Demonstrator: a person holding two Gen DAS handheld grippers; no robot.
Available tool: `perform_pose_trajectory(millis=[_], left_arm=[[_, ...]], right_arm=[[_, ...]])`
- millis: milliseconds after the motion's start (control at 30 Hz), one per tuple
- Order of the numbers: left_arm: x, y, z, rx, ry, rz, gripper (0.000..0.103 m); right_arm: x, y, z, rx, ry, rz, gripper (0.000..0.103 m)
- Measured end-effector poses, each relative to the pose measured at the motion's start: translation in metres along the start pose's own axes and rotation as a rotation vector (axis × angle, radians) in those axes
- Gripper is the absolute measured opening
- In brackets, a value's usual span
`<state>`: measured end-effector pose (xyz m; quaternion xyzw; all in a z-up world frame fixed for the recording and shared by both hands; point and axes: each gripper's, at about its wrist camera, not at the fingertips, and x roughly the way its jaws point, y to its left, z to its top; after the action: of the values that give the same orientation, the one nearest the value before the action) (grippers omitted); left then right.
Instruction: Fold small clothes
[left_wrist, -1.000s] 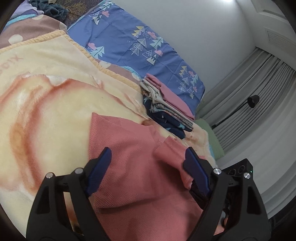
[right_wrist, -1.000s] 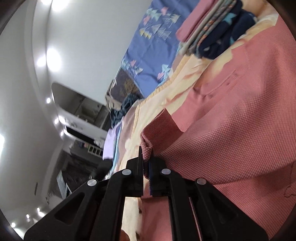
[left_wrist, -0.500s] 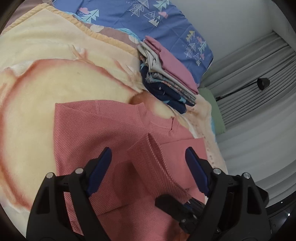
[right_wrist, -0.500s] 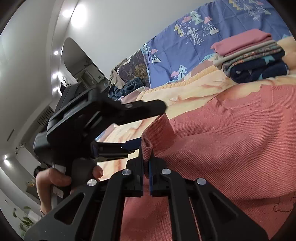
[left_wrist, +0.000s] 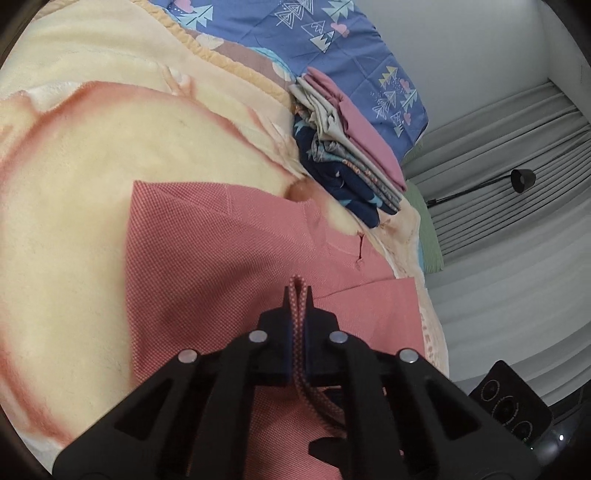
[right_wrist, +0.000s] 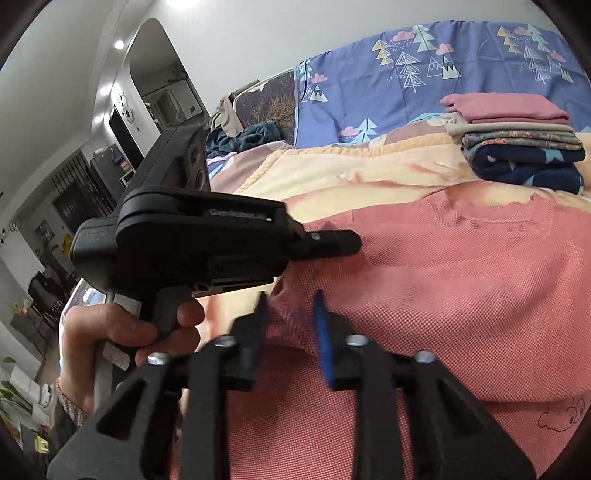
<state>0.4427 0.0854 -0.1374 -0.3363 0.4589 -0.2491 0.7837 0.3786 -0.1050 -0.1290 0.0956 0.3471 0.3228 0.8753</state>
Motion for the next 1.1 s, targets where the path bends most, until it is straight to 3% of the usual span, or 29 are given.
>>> perform_pose_trajectory(millis=[67,100,200,333,433,533,667,767,833,900,967,1100], left_arm=[[-0.002,0.002,0.001,-0.010,0.004,-0.015,0.004],[-0.001,0.004,0.001,-0.021,0.008,-0.021,0.010],[0.001,0.007,-0.001,-0.030,0.014,-0.012,0.047],[0.002,0.007,-0.002,-0.023,0.017,0.004,0.050],[0.003,0.008,-0.004,-0.017,0.029,0.013,0.049],[0.006,0.007,-0.007,-0.008,0.046,0.025,0.039],[0.006,0.006,-0.010,0.007,0.056,0.053,0.033],[0.004,0.004,-0.013,0.031,0.071,0.087,0.022],[0.003,0.002,-0.015,0.062,0.079,0.104,0.003],[-0.001,-0.003,-0.015,0.095,0.054,0.113,0.003],[-0.008,-0.007,-0.013,0.104,0.015,0.092,0.003],[-0.027,-0.004,-0.005,0.052,-0.044,-0.028,0.003]], right_arm=[[-0.001,-0.002,0.000,0.007,0.000,-0.002,0.031],[-0.001,-0.002,-0.001,0.011,0.000,-0.001,0.031],[0.001,-0.002,-0.002,0.016,0.009,0.011,0.031],[0.000,-0.001,-0.003,0.003,0.024,-0.006,0.031],[-0.006,-0.011,0.000,0.037,0.017,-0.008,0.031],[-0.015,-0.024,0.003,0.081,-0.007,-0.018,0.031],[-0.029,-0.040,0.007,0.134,-0.048,-0.020,0.034],[-0.037,-0.047,0.008,0.158,-0.070,-0.013,0.036],[-0.042,-0.049,0.009,0.164,-0.082,-0.014,0.037],[-0.047,-0.051,0.010,0.168,-0.096,-0.013,0.037],[-0.052,-0.055,0.012,0.172,-0.110,-0.018,0.037],[-0.078,-0.066,0.018,0.202,-0.179,-0.041,0.038]])
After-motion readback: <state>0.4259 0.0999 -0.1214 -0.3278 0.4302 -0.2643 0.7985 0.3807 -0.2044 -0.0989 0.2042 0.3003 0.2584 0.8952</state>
